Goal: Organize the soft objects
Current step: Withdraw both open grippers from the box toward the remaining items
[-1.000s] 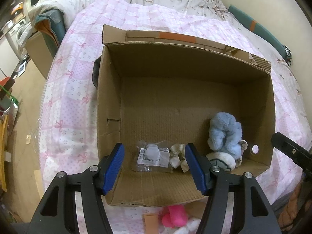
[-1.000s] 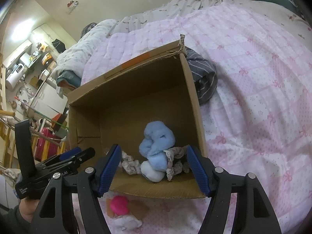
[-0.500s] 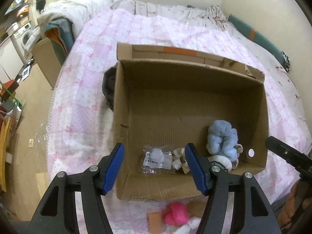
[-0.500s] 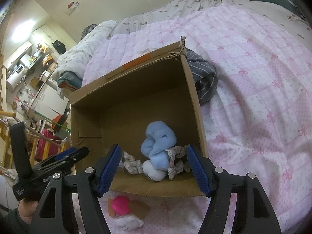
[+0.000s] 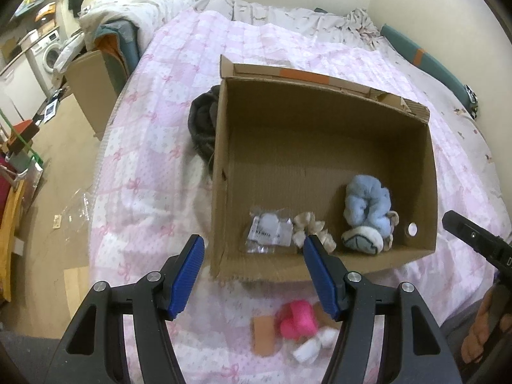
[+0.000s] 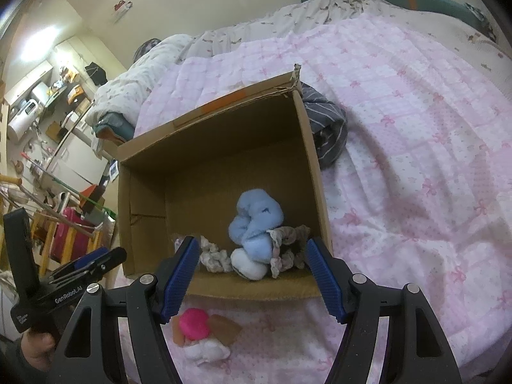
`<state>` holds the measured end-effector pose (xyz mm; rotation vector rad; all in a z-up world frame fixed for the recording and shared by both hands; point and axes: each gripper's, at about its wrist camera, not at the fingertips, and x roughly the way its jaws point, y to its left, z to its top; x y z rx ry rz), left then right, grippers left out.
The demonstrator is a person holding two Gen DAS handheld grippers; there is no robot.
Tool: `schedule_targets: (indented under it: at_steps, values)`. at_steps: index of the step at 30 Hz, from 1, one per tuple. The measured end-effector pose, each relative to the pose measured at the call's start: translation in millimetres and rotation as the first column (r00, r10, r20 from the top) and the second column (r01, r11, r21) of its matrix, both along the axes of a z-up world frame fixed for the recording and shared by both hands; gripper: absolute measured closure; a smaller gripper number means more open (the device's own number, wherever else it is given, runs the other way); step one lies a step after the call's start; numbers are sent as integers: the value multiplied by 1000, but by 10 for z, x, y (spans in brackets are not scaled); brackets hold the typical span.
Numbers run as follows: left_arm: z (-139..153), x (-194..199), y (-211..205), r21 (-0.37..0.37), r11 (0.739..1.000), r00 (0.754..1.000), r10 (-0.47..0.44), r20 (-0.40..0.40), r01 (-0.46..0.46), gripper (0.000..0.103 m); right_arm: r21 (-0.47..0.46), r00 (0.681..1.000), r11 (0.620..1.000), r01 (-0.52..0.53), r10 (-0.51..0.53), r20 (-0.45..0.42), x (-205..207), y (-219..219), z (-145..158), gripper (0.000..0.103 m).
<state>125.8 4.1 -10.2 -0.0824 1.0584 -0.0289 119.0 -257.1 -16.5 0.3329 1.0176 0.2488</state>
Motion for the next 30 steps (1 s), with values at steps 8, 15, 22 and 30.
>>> schedule_targets:
  at_steps: [8, 15, 22, 30]
  values:
    - [1, -219, 80, -10, 1000, 1000, 24, -10, -24, 42, -35, 1000, 999, -7, 7, 7, -168, 62, 24, 29]
    - [-10, -373, 177, -27, 998, 998, 65, -23, -65, 42, -41, 1000, 999, -27, 27, -6, -319, 163, -14, 29]
    - [-81, -477, 235, -34, 995, 994, 87, -61, -89, 42, -40, 998, 998, -57, 56, -28, -478, 287, -59, 29]
    - [-336, -484, 294, -15, 995, 983, 95, -154, -98, 42, -20, 995, 997, -79, 77, -65, -601, 361, -144, 29]
